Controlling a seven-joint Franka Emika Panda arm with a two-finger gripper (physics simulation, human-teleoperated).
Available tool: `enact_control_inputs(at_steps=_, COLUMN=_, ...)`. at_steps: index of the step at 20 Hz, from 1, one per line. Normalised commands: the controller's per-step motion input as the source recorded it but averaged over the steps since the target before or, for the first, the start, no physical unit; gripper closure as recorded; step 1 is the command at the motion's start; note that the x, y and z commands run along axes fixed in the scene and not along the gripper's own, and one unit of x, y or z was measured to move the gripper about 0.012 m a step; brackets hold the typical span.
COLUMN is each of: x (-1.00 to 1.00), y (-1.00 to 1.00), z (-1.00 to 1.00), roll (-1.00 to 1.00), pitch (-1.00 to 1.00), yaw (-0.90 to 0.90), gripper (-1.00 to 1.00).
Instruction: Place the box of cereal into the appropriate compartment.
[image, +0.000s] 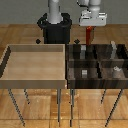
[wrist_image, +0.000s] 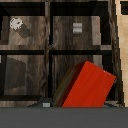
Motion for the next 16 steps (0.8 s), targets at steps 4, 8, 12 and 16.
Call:
enact_control_inputs(at_steps=4, x=0.00, y=1.00, z=0.00, roll=0.00, pitch=0.00, yaw=0.00, gripper=1.00)
enact_control_inputs(at_steps=8, x=0.00, y=1.00, z=0.00, roll=0.00, pitch=0.00, yaw=0.00, gripper=1.00)
enact_control_inputs(at_steps=12, x=0.00, y=1.00, z=0.00, roll=0.00, pitch=0.00, yaw=0.00, gripper=1.00)
enact_control_inputs(at_steps=16, x=0.00, y=1.00, z=0.00, roll=0.00, pitch=0.00, yaw=0.00, gripper=1.00)
